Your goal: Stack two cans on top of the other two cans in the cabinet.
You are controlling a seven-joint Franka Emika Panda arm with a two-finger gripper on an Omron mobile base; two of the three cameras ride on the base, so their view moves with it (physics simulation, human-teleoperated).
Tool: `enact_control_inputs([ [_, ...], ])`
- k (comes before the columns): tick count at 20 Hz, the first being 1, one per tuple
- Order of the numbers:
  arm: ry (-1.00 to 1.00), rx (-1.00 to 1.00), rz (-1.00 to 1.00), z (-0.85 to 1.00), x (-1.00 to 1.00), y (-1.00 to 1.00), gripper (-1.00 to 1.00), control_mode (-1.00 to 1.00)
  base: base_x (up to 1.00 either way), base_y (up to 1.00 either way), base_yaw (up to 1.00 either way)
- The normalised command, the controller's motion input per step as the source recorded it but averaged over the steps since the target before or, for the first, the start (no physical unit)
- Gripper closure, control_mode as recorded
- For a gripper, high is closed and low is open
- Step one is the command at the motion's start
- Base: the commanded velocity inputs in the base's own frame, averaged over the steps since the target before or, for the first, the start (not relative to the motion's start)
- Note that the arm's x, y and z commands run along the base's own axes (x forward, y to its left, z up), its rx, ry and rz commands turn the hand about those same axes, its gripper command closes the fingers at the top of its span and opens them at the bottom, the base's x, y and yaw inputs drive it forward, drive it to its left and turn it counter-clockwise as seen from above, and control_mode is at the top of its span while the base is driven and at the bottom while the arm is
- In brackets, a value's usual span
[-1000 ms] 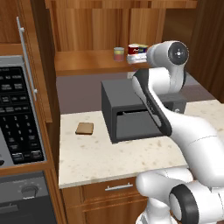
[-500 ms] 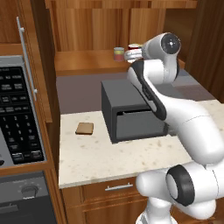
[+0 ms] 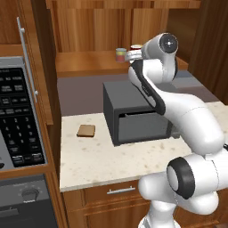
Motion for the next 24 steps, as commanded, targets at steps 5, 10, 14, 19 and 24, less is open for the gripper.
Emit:
enact_control_inputs([
  [5,0.02,0.01,0.0,-0.07,0.35,-0.01,-1.0,-1.0,0.0,0.0,0.0],
  [10,0.01,0.0,0.0,-0.03,0.3,0.0,-1.0,-1.0,0.0,0.0,0.0],
  [14,0.01,0.01,0.0,-0.07,0.27,0.0,-1.0,-1.0,0.0,0.0,0.0],
  [19,0.01,0.0,0.0,-0.13,0.25,0.0,-1.0,-1.0,0.0,0.0,0.0],
  [24,0.0,0.0,0.01,-0.07,0.24,0.0,-1.0,-1.0,0.0,0.0,0.0],
])
